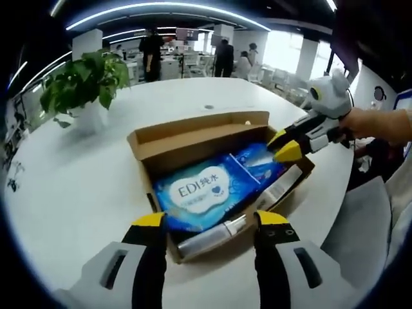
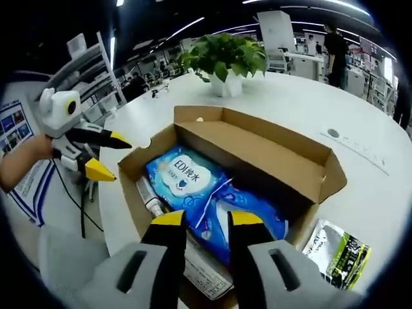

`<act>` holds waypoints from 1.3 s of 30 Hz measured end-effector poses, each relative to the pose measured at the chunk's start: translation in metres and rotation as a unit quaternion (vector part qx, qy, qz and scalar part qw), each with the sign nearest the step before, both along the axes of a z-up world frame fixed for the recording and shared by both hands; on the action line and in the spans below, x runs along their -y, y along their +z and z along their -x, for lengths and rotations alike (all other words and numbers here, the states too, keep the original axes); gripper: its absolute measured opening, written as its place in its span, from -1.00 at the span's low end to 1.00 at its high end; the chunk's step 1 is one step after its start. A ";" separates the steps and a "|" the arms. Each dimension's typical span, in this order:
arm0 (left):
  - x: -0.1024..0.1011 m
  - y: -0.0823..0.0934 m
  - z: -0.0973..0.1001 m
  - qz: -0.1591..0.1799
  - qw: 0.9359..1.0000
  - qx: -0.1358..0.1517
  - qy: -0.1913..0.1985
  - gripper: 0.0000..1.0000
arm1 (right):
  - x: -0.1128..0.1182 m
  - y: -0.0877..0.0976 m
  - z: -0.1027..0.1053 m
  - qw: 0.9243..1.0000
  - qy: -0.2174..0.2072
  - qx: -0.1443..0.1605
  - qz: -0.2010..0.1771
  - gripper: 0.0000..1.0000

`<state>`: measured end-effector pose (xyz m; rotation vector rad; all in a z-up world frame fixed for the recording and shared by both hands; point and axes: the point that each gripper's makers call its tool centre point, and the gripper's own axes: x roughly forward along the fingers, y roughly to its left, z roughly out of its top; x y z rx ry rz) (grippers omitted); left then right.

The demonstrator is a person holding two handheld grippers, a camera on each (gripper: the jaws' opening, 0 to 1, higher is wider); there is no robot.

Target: Operate the shoe box by opening the lid, removing the specified soft item, and placing it in the target area until the item is outside and the box remains undamaged.

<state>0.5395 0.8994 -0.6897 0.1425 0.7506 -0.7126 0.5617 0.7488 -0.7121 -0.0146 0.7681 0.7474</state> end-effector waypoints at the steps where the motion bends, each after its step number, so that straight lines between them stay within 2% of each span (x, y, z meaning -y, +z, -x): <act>1: -0.001 0.000 0.000 0.001 1.000 -0.001 0.001 0.08 | -0.002 -0.001 -0.001 1.000 0.001 -0.001 0.001 -0.55; 13: -0.016 -0.003 -0.005 0.007 1.000 -0.005 0.020 0.09 | -0.024 -0.019 -0.016 1.000 0.010 -0.017 0.005 -0.60; 30: -0.029 -0.007 -0.003 0.012 0.999 -0.004 0.039 0.06 | -0.040 -0.048 -0.028 0.998 0.010 -0.045 0.033 -0.82; 39: -0.027 -0.006 -0.006 0.015 0.999 0.004 0.043 0.02 | -0.038 -0.048 -0.030 0.998 -0.015 -0.056 0.039 -0.97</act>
